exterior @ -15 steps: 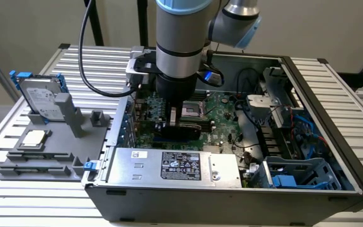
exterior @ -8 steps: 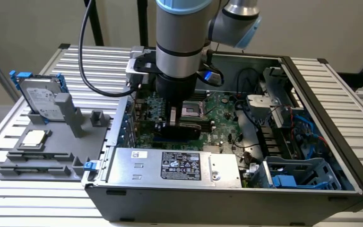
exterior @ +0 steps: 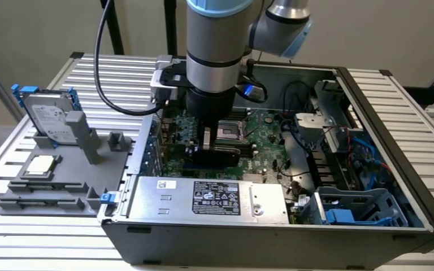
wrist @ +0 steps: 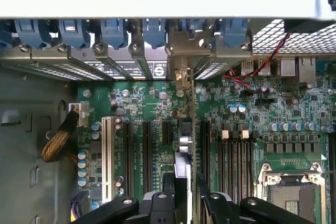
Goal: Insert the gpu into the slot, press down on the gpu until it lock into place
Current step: 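Insert the gpu into the slot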
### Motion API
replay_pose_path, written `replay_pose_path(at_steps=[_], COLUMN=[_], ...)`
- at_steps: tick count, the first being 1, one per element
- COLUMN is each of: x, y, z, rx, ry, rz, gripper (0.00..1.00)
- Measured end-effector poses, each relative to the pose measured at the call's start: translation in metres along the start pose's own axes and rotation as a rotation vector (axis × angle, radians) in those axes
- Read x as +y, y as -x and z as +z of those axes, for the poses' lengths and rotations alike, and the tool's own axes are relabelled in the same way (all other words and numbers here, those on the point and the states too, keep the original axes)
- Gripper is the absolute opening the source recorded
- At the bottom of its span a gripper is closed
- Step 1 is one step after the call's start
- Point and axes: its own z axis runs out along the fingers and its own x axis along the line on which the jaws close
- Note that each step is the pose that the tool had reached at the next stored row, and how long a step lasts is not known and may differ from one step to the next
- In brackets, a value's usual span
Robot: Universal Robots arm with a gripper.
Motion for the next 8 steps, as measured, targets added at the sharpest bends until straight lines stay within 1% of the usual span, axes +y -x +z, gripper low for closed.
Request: replay_pose_path(at_steps=[8], x=[0.001], y=[-0.0001], z=[0.002], rx=[0.0003], ry=[0.0003], rz=[-0.008], gripper=[0.26])
